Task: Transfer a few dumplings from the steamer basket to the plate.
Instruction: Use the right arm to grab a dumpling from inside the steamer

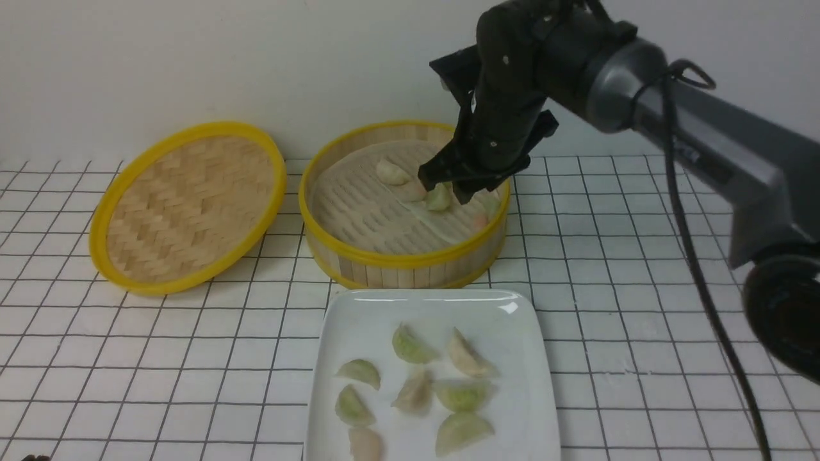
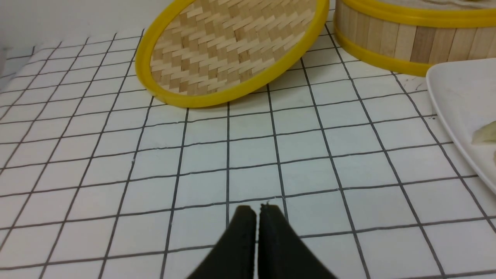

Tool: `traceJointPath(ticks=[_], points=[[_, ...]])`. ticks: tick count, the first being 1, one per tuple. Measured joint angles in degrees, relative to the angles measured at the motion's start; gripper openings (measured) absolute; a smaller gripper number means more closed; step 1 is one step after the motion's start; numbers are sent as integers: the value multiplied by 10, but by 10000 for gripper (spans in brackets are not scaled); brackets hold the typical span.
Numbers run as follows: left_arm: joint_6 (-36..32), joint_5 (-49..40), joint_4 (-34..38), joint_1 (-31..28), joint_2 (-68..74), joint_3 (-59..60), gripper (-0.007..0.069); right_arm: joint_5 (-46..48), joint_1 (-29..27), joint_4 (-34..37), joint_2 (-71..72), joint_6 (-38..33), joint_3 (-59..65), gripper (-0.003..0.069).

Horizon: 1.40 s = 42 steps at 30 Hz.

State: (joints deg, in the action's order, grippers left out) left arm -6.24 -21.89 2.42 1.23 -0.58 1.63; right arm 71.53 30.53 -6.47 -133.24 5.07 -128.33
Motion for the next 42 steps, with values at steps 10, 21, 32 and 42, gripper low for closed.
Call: traceJointPath(ticks=[10, 21, 32, 42], points=[[0, 0, 0, 0, 0, -1, -6, 0, 0, -22, -86, -4, -64, 388], [0, 0, 0, 0, 0, -1, -6, -6, 0, -8, -108, -12, -74, 391], [0, 0, 0, 0, 0, -1, -6, -20, 3, 89, -116, -90, -145, 391], [0, 0, 0, 0, 0, -1, -6, 0, 3, -12, -124, -13, -149, 391]])
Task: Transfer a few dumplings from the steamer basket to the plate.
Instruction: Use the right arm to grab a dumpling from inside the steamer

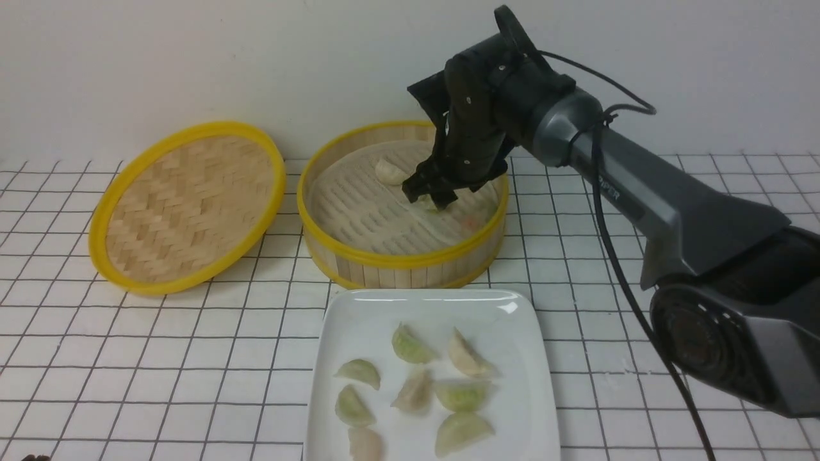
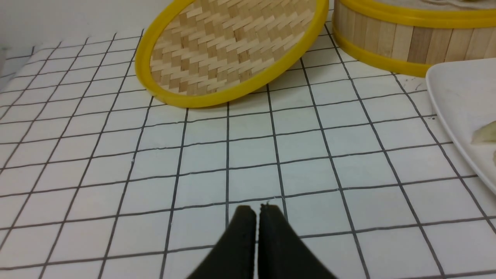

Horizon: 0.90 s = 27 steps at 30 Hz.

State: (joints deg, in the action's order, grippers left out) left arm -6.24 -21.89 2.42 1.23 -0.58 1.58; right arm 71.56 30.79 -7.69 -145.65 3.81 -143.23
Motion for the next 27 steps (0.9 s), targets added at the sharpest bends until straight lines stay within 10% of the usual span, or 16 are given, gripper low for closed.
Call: traceJointPath(ticks=[27], points=[[0, 0, 0, 0, 0, 0, -6, -3, 0, -84, -31, 22, 0, 391]])
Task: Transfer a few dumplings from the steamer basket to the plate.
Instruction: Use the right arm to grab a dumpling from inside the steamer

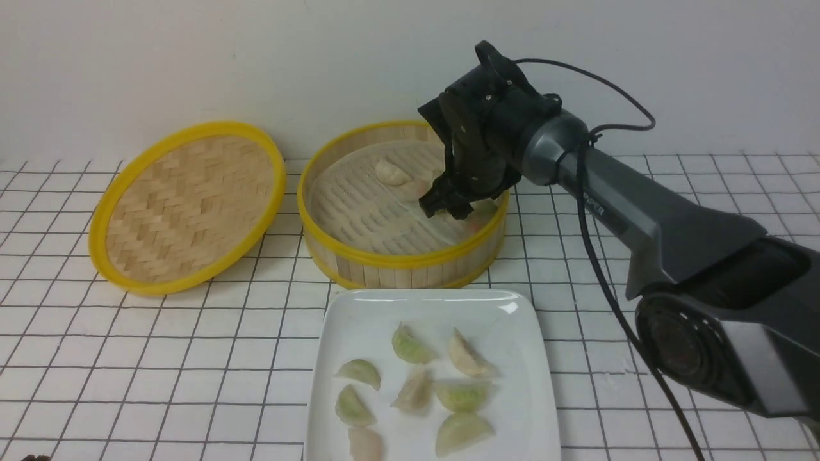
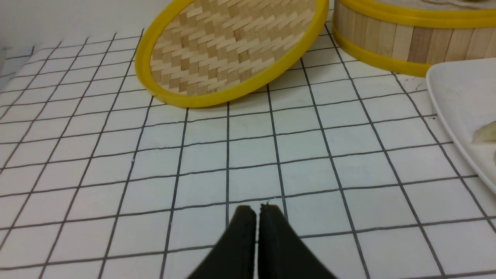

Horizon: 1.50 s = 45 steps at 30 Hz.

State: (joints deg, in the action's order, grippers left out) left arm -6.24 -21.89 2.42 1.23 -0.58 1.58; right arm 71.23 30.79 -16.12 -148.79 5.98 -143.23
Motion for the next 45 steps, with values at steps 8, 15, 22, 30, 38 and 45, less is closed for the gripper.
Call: traceJointPath(ticks=[8, 15, 22, 30, 38, 45], points=[[0, 0, 0, 0, 0, 0, -6, -15, -11, 26, -9, -3, -3, 381], [0, 0, 0, 0, 0, 0, -6, -7, -23, 104, -9, -55, -23, 274], [0, 0, 0, 0, 0, 0, -6, 3, 10, 141, 0, -94, -53, 227], [0, 0, 0, 0, 0, 0, -6, 5, 11, 52, 5, -60, -55, 267], [0, 0, 0, 0, 0, 0, -6, 5, 11, 74, -8, -45, -55, 375], [0, 0, 0, 0, 0, 0, -6, 3, 11, 73, -27, -22, -47, 384]])
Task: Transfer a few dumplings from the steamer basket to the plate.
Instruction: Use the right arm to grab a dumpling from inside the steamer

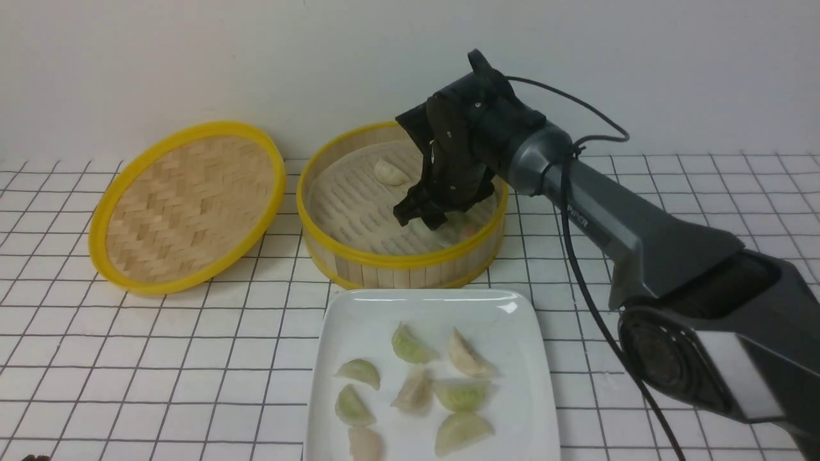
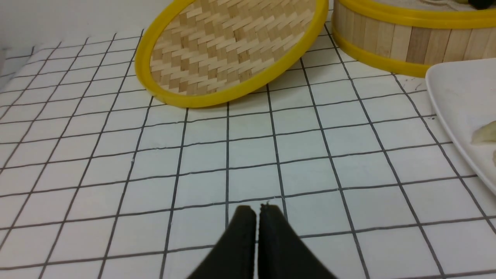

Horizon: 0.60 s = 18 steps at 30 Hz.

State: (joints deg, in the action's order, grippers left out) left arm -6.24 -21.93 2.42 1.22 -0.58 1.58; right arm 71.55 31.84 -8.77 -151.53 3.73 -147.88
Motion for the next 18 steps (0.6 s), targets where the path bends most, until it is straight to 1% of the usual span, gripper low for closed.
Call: traceJointPath(ticks=[2, 5, 7, 8, 15, 18], points=[[0, 0, 0, 0, 0, 0, -6, -6, 0, -1, 3, 4, 11, 382], [0, 0, 0, 0, 0, 0, -6, -10, 0, -1, 6, 5, 17, 335], [0, 0, 0, 0, 0, 0, -6, -10, 0, -3, 10, 5, 22, 178], [0, 0, 0, 0, 0, 0, -6, -8, 0, -2, 14, 5, 23, 144], [0, 0, 0, 0, 0, 0, -6, 2, 0, 6, 78, 6, 28, 143], [0, 0, 0, 0, 0, 0, -6, 2, 1, 39, 160, 7, 62, 143]])
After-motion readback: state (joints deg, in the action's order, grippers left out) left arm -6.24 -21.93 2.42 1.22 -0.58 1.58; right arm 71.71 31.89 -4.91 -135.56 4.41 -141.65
